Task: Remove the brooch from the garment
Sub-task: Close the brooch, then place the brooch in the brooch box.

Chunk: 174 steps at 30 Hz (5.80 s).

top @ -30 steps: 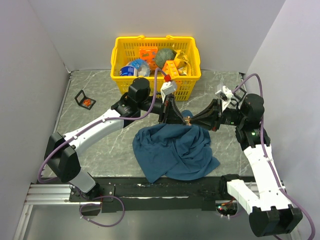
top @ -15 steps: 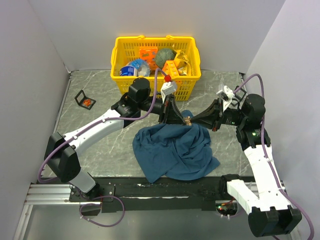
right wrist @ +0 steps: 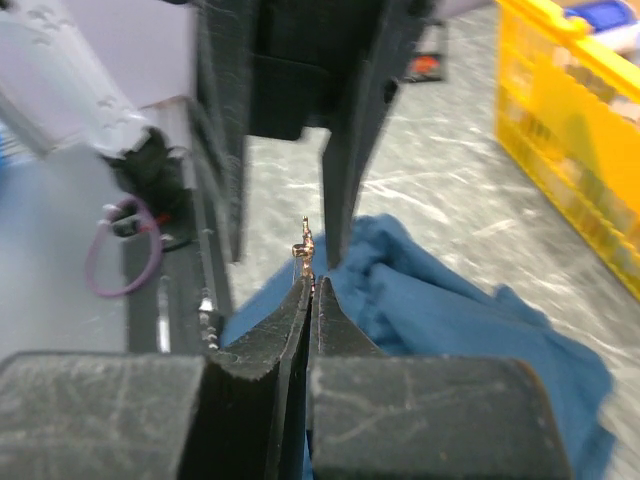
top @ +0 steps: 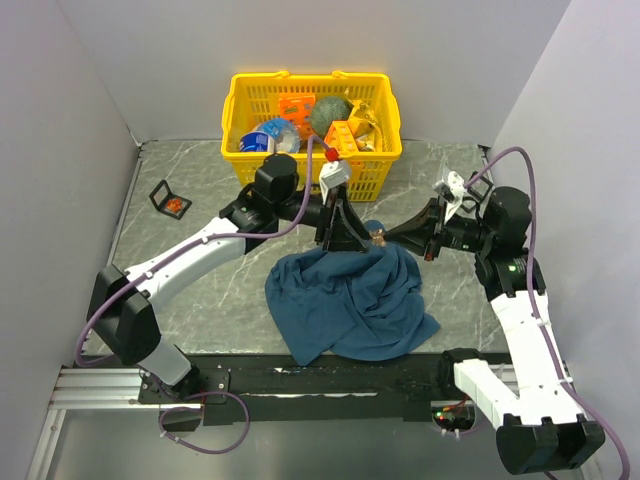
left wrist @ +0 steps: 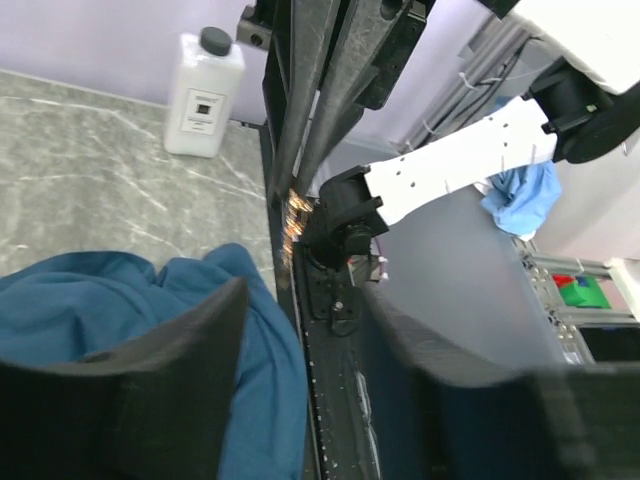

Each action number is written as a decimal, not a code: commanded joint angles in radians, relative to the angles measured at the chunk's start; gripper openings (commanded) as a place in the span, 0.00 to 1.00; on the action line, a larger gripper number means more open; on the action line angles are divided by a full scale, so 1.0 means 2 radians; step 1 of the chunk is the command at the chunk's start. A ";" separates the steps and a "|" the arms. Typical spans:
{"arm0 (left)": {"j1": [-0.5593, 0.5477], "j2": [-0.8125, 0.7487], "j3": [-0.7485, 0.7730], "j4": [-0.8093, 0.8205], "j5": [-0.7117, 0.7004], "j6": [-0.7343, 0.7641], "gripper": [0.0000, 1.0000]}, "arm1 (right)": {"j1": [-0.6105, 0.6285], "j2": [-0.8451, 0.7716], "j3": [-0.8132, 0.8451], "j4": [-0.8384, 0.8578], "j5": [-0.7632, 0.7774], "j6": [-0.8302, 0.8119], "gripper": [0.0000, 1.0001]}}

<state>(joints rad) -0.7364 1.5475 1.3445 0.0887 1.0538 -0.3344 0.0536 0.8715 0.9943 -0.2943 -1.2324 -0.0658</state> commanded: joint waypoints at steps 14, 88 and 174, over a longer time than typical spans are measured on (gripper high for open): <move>0.032 -0.085 0.006 -0.212 -0.115 0.240 0.96 | 0.017 0.090 0.039 -0.022 0.578 -0.261 0.00; 0.055 -0.082 0.019 -0.302 -0.133 0.276 0.96 | -0.072 0.637 0.158 0.363 0.829 -0.467 0.00; 0.058 -0.093 0.020 -0.297 -0.126 0.273 0.96 | -0.056 0.604 0.131 0.287 0.810 -0.463 0.37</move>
<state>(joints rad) -0.6266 1.3922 1.3533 -0.5354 0.7742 0.2192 -0.0731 2.1468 1.2675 0.2867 0.3985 -1.0145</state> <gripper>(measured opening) 0.963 0.363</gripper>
